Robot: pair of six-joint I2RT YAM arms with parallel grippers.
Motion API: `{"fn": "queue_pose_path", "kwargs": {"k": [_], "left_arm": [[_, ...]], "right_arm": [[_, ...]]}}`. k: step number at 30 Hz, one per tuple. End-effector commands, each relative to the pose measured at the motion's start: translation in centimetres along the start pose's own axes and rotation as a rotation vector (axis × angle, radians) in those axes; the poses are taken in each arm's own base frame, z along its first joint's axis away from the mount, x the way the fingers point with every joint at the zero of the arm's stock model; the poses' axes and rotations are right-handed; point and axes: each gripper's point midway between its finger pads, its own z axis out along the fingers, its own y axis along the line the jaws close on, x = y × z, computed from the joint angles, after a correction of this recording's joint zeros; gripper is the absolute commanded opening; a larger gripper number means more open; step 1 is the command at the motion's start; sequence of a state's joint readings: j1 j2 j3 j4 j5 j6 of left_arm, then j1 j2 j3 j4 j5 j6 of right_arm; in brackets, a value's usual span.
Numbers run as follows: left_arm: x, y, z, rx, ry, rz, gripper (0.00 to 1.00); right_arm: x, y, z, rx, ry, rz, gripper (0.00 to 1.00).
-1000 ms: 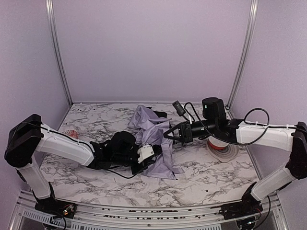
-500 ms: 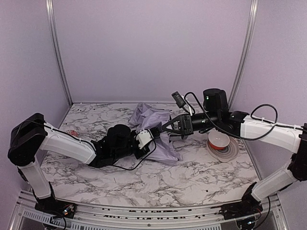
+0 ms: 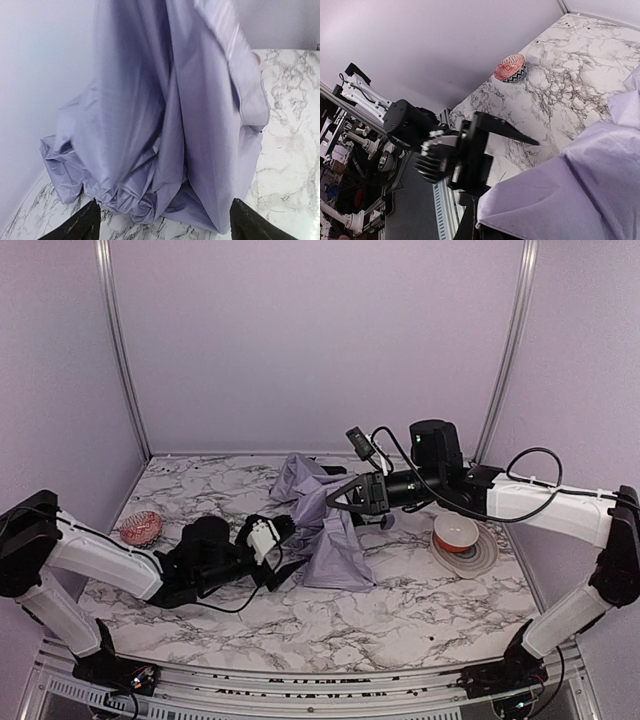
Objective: Put away the umbrella
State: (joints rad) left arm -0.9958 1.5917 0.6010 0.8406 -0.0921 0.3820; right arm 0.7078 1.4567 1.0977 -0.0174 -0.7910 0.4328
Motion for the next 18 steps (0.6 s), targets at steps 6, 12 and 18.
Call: {"fn": "queue_pose_path", "kwargs": {"k": [6, 12, 18], "left_arm": [[-7.9, -4.6, -6.0, 0.287, -0.219, -0.313, 0.44], [-8.1, -7.5, -2.0, 0.418, -0.211, -0.378, 0.41], [-7.8, -7.2, 0.9, 0.36, -0.275, -0.367, 0.54]], "right_arm": [[-2.9, -1.6, 1.1, 0.027, -0.049, -0.053, 0.0], [-3.4, -1.6, 0.6, 0.055, -0.069, -0.076, 0.0], [-3.7, -1.1, 0.3, 0.047, -0.084, -0.091, 0.0]]}}
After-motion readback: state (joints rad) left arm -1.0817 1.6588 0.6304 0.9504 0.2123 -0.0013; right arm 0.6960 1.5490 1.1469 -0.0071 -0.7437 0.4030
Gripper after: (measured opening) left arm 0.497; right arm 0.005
